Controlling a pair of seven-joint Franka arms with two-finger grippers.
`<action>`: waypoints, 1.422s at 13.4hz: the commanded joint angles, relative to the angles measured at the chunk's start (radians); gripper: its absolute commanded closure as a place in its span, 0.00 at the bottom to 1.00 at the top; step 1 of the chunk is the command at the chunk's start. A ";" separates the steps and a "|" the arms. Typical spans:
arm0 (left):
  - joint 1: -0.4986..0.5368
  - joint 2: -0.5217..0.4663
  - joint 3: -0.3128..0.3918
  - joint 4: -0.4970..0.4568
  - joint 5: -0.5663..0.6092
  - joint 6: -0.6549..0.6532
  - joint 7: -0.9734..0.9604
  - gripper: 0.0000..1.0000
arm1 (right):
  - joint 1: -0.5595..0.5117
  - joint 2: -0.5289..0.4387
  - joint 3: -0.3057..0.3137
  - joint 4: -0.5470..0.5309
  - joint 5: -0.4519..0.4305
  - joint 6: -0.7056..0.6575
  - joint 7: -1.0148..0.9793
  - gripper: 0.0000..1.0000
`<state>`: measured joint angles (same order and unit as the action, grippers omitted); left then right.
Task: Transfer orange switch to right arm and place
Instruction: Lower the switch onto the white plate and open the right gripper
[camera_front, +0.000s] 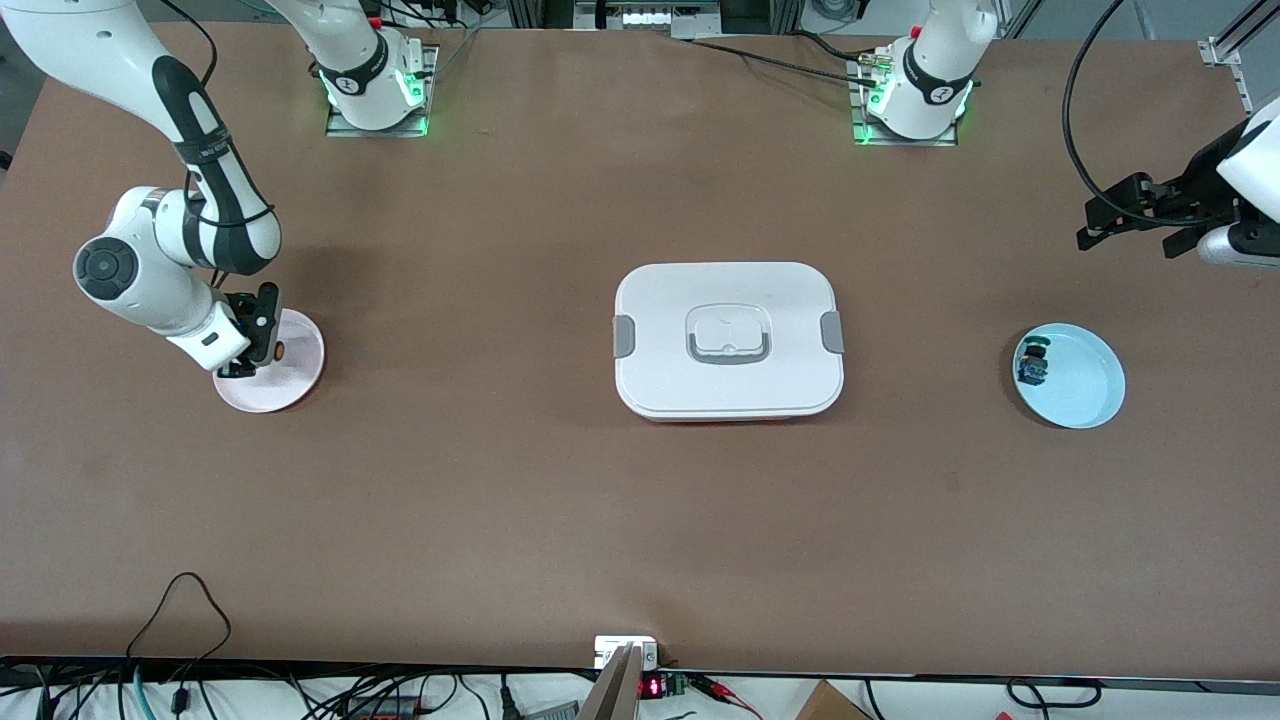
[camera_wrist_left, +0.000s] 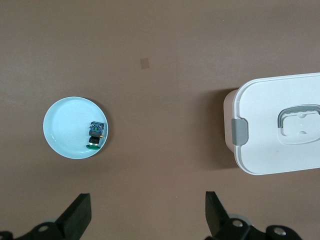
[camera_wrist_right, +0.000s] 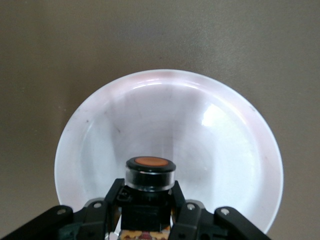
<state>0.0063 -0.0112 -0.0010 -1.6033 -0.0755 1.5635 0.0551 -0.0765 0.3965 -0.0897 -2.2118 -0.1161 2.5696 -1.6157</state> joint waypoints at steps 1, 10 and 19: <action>-0.014 0.007 0.001 0.019 0.028 -0.013 -0.018 0.00 | -0.023 0.011 0.021 -0.019 0.013 0.046 -0.027 0.99; -0.011 0.013 0.001 0.022 0.026 -0.016 -0.015 0.00 | -0.028 0.007 0.044 -0.023 0.110 0.038 -0.082 0.00; -0.008 0.014 0.002 0.022 0.026 -0.016 -0.014 0.00 | -0.020 -0.125 0.062 0.107 0.332 -0.276 -0.066 0.00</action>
<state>0.0025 -0.0057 -0.0003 -1.6030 -0.0755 1.5635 0.0544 -0.0848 0.3076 -0.0407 -2.1426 0.1557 2.3717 -1.6653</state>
